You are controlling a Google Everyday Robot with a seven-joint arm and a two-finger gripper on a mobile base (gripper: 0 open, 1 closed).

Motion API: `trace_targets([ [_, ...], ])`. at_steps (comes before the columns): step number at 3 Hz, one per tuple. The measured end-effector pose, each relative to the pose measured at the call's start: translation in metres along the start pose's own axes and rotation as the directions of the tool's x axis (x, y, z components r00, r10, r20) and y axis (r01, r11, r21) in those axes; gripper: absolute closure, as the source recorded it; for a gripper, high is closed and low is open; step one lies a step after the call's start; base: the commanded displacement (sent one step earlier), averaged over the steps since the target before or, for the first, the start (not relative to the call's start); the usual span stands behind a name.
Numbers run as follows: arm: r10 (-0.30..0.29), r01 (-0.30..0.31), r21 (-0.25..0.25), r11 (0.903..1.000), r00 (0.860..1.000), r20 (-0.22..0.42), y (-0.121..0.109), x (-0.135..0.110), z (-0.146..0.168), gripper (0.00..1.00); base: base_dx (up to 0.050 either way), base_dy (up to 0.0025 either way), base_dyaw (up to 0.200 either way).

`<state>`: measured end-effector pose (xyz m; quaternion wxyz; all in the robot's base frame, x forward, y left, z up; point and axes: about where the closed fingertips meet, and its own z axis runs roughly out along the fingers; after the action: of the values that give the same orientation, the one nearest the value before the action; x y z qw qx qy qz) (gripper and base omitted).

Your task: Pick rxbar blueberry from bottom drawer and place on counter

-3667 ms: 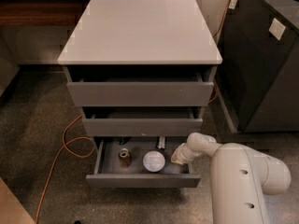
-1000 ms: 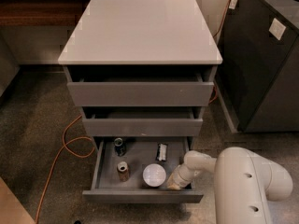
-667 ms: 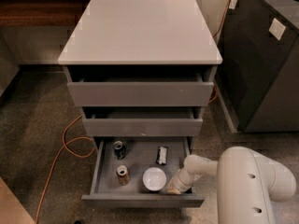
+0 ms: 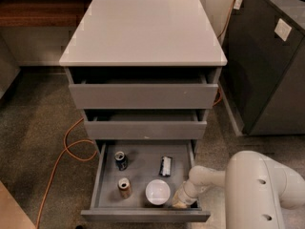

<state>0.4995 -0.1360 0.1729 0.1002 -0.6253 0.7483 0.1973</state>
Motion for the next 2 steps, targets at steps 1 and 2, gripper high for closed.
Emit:
trace_targets([
  [1, -0.001, 0.001, -0.008, 1.0000, 1.000, -0.005, 0.010, 0.003, 0.001, 1.00, 0.000, 0.00000, 0.000],
  [2, 0.003, -0.004, -0.034, 0.9994, 1.000, -0.022, 0.026, 0.010, 0.008, 1.00, 0.000, 0.00000, 0.000],
])
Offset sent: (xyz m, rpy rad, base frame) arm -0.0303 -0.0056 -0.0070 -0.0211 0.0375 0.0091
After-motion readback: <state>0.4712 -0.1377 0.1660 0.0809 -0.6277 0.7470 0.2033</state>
